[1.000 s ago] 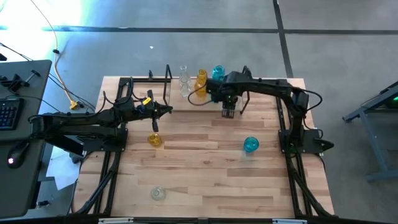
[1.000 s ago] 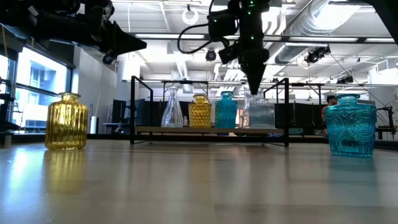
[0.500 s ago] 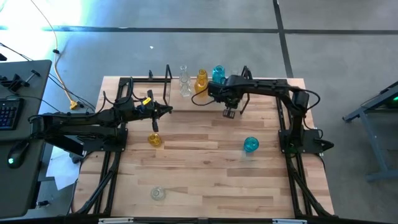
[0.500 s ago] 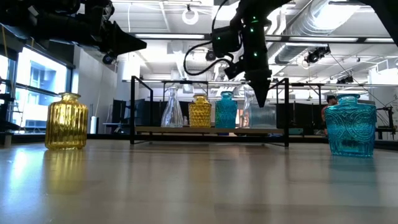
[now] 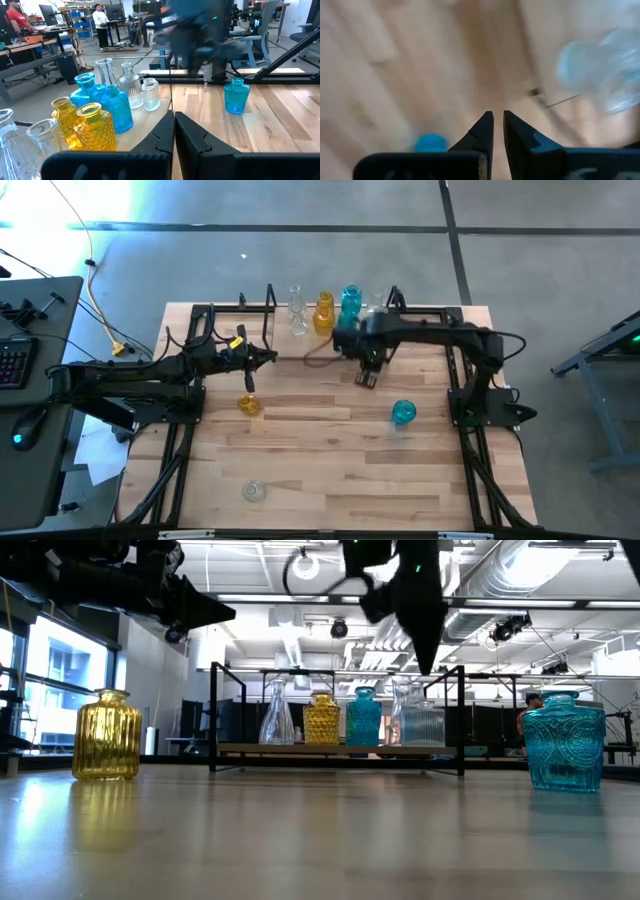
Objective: Sort vases onto shelf
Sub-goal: Put the blue vase on the shelf aligned with the other blue vase
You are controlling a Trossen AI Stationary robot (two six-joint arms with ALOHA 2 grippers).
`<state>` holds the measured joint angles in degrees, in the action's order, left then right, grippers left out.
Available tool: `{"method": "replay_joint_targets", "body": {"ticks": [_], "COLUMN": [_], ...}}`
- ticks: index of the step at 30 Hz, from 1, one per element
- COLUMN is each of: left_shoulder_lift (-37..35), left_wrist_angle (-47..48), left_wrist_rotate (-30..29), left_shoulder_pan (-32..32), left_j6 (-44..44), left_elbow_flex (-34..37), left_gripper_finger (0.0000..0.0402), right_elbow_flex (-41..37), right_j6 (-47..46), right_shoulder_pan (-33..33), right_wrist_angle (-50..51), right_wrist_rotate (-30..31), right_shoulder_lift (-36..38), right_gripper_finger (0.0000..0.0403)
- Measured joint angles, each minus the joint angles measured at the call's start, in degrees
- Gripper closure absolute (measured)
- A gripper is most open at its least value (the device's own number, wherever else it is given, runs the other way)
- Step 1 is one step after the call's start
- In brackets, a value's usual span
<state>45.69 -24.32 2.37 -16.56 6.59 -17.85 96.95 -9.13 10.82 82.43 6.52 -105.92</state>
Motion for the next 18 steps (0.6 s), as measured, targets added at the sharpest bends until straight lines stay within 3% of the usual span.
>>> {"method": "replay_joint_targets", "body": {"ticks": [9, 18], "left_shoulder_lift": [0.0, 0.0], "left_wrist_angle": [1.4, 1.4], "left_wrist_rotate": [0.0, 0.0], "left_shoulder_pan": [0.0, 0.0], "left_j6": [-0.3, -0.8], "left_elbow_flex": [0.0, 0.0], "left_gripper_finger": [0.0397, 0.0397], "right_elbow_flex": [-13.0, -29.6], "right_j6": [-33.1, -63.0], "right_shoulder_pan": [-16.5, -25.0], "right_wrist_angle": [-1.2, -8.6], "right_wrist_rotate": [-2.7, -2.2], "right_shoulder_lift": [11.3, 23.8], "right_gripper_finger": [0.0348, 0.0238]}}
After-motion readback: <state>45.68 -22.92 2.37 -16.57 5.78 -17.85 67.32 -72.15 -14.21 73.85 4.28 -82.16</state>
